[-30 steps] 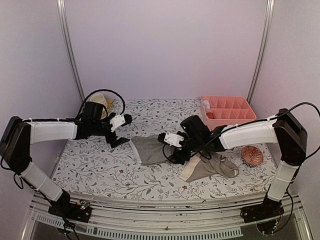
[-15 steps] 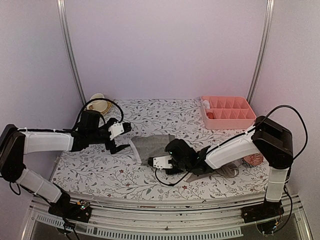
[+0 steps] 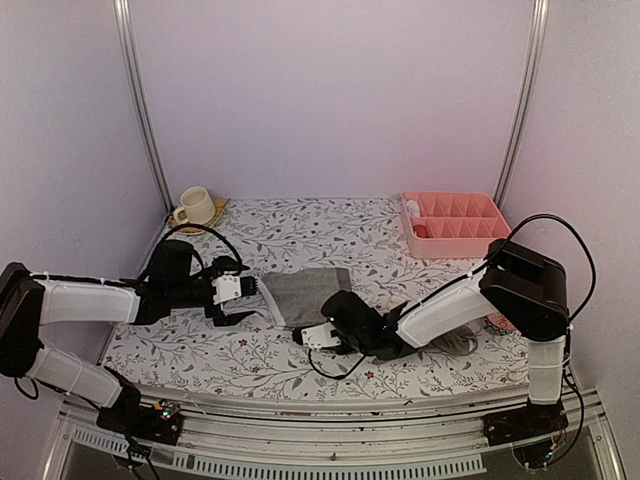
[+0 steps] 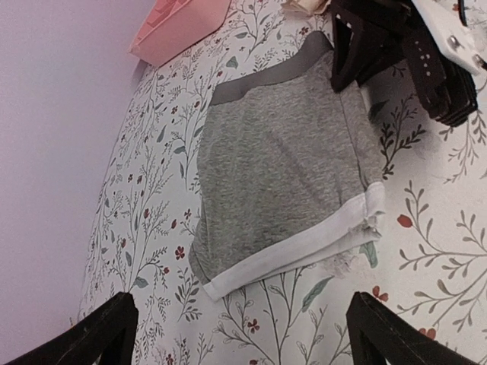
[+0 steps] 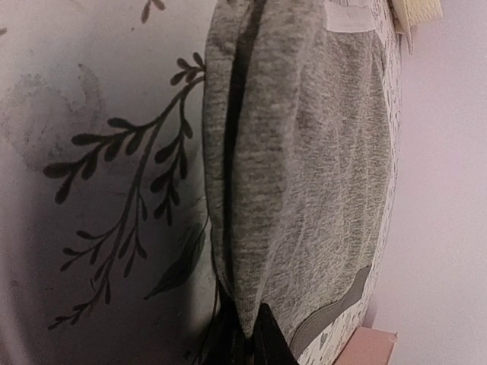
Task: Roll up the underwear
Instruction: Pick up the underwear from the center of the board.
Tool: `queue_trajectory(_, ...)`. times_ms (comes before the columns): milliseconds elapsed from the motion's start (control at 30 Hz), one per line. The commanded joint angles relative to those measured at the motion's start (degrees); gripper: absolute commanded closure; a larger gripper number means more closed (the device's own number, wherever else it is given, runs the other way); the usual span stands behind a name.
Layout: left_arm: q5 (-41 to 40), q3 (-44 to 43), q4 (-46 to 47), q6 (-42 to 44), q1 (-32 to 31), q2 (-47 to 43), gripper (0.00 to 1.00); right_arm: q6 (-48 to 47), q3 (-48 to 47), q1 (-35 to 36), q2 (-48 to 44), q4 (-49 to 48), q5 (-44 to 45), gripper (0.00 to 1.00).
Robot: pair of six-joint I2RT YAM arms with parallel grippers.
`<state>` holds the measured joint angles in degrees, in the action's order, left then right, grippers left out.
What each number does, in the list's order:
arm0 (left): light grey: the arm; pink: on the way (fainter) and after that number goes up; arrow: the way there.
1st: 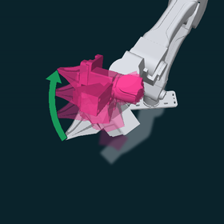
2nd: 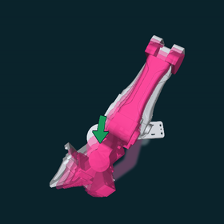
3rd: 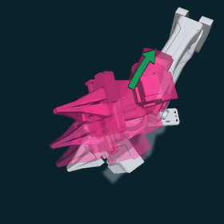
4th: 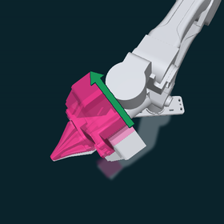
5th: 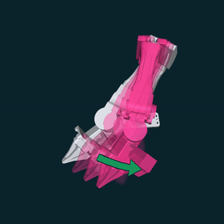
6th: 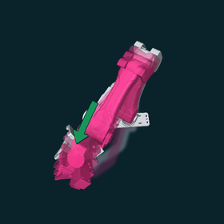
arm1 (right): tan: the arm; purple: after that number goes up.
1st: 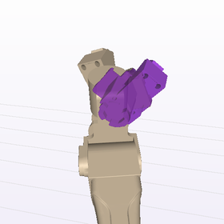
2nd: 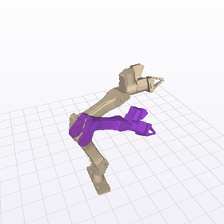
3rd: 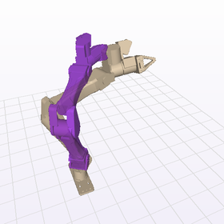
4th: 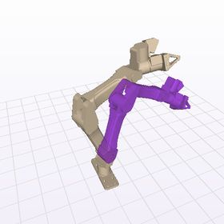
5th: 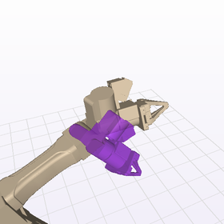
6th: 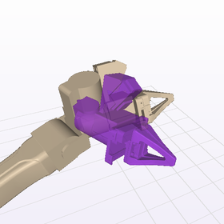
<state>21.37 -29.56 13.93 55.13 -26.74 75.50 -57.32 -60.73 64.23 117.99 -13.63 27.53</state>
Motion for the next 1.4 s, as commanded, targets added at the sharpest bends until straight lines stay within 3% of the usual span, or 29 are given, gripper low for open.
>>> queue_trajectory(0, -0.5, 4.1, 5.9, 7.4, -1.7, -0.3, 0.02, 1.7, -0.5, 0.5, -0.4, 7.8, -7.3, 0.97)
queue_trajectory(133, -2.8, 8.0, 10.5, 13.2, -3.8, 0.3, 0.02, 5.3, -3.1, 0.2, -1.8, 13.1, -13.3, 0.98)
queue_trajectory(300, -3.6, 11.3, 12.9, 18.7, -5.9, 1.1, 0.02, 10.9, -11.4, -1.9, -1.3, 26.4, -23.2, 0.98)
queue_trajectory(500, -0.5, 12.6, 11.5, 20.4, -7.3, 1.2, 0.02, 17.0, -19.8, -5.8, 0.6, 38.7, -37.2, 0.98)
queue_trajectory(767, -4.1, 14.2, 15.9, 19.7, -10.5, 3.8, 0.02, 21.5, -28.2, -9.5, 4.4, 48.3, -47.3, 0.98)
queue_trajectory(1000, -11.7, 15.3, 26.5, 19.1, -14.1, 10.6, 0.02, 23.0, -32.7, -11.4, 6.1, 53.0, -53.3, 0.98)
queue_trajectory(1367, -17.7, 17.3, 35.5, 25.4, -17.8, 19.3, 0.20, 24.0, -34.0, -13.9, 6.6, 53.8, -56.2, 0.97)
